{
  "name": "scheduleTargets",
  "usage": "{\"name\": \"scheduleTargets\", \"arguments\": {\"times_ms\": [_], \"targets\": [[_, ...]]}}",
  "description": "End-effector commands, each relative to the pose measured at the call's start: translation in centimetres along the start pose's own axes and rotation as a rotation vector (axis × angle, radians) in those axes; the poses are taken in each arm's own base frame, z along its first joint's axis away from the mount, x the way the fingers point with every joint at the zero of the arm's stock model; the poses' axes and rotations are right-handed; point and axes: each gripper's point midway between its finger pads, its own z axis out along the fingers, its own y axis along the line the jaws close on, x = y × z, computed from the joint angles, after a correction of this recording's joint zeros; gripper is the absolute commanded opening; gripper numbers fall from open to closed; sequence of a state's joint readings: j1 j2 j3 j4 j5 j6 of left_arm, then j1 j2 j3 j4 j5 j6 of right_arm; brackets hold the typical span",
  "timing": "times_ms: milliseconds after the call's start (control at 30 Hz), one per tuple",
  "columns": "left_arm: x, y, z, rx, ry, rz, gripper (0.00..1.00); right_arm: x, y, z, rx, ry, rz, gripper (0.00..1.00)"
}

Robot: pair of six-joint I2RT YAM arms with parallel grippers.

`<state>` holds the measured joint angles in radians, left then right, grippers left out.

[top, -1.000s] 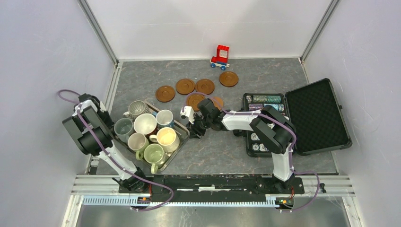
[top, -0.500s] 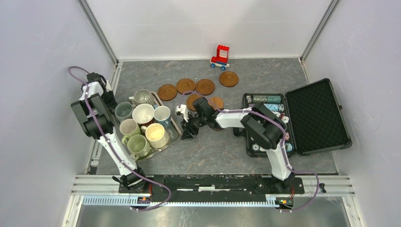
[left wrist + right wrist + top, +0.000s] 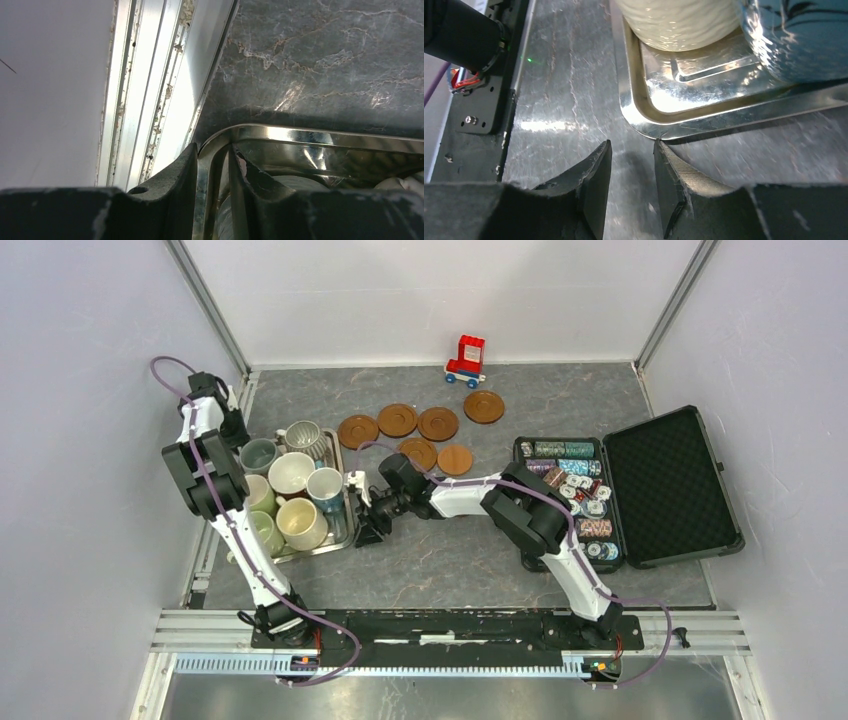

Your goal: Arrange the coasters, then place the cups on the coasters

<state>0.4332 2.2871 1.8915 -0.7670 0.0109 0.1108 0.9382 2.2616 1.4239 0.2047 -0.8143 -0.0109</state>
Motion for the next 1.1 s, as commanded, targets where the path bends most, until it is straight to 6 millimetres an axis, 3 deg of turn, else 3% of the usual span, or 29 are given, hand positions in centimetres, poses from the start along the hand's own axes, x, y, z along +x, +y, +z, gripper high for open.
{"name": "scheduleTargets", "arguments": {"times_ms": [0, 400, 700, 867, 1067], "targets": [[-1.4, -0.7, -0.9, 0.018, -0.033, 0.025, 0.37, -3.0, 1.8, 2.7, -0.066, -0.088, -0.078, 0.44], [-3.7, 0.1, -4.2, -0.015, -0.104, 0.052, 0.56, -5.2, 3.6, 4.9, -0.105, -0.183, -0.101, 0.48], [-6.5, 2.5, -8.1, -0.151, -0.215, 0.034, 0.65, -7.4, 3.7, 5.0, -0.092, -0.203, -0.157, 0.52], [-8.3, 3.2, -11.2, -0.197, -0.31, 0.011, 0.69, -7.9, 2.8, 2.1, -0.038, -0.205, -0.15, 0.59], [-11.2, 3.0, -16.6, -0.195, -0.463, 0.012, 0.76, -10.7, 0.1, -4.3, 0.08, -0.219, -0.213, 0.72]]}}
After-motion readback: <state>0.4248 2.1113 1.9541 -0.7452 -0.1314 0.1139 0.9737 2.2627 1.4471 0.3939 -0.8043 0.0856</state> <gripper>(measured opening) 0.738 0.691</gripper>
